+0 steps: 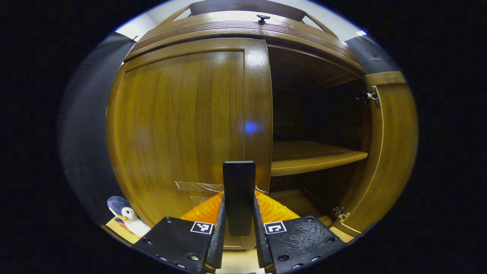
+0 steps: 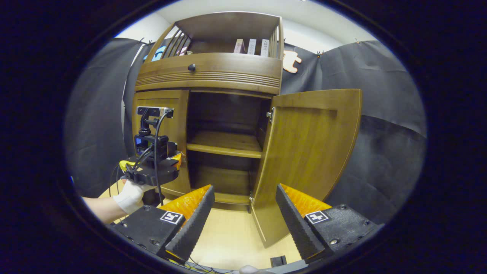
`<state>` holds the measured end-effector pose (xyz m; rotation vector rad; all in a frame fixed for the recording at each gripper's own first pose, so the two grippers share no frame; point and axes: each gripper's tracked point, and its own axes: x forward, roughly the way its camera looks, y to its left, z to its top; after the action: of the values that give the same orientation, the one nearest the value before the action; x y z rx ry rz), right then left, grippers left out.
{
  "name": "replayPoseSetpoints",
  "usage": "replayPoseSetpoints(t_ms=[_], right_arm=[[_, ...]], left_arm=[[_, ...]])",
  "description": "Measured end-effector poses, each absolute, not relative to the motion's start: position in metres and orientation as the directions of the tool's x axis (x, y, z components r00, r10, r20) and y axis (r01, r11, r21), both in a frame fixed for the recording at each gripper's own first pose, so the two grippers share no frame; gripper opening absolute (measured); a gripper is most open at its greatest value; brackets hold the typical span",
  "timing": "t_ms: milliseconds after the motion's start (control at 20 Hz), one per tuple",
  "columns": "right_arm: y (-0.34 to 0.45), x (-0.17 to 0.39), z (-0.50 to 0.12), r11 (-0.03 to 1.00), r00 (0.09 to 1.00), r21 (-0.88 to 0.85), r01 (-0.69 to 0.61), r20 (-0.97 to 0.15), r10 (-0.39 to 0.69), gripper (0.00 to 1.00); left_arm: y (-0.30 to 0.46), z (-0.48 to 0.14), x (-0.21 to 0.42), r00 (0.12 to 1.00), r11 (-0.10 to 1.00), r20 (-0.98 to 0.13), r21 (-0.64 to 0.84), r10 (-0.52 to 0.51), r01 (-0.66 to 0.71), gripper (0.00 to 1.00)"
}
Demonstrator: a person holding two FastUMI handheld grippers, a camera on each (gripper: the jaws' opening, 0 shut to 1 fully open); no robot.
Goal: Open the right door of the double-door shoe cabinet with the right hand, and open the left door with the left hand.
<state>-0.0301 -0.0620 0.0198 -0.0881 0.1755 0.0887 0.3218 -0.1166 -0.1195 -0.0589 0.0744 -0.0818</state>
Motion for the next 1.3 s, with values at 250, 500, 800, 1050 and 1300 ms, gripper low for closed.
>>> replayPoseSetpoints(t_ms=[250, 500, 800, 1050, 1300], right_arm=[[-0.065, -0.035, 0.018, 0.993, 0.981, -0.077, -0.087, -0.177, 0.072, 1.0], [-0.068, -0.045, 0.016, 0.994, 0.982, -0.07, -0.081, -0.173, 0.068, 1.0], [-0.059, -0.059, 0.011, 0.993, 0.98, -0.055, -0.1, -0.178, 0.088, 1.0], [-0.043, -0.074, 0.009, 0.989, 0.977, -0.058, -0.136, -0.174, 0.124, 1.0], [-0.034, -0.092, 0.009, 0.986, 0.976, -0.056, -0.155, -0.165, 0.144, 1.0]], left_arm=[[-0.116, -0.12, 0.319, 0.993, 0.994, -0.075, -0.07, -0.09, 0.085, 0.25], [-0.112, -0.119, 0.3, 0.988, 0.99, -0.08, -0.068, -0.132, 0.127, 0.25], [-0.103, -0.122, 0.267, 0.984, 0.986, -0.079, -0.066, -0.157, 0.152, 0.25], [-0.09, -0.123, 0.238, 0.982, 0.984, -0.083, -0.076, -0.169, 0.163, 0.25], [-0.076, -0.124, 0.211, 0.981, 0.983, -0.083, -0.069, -0.178, 0.172, 0.25]])
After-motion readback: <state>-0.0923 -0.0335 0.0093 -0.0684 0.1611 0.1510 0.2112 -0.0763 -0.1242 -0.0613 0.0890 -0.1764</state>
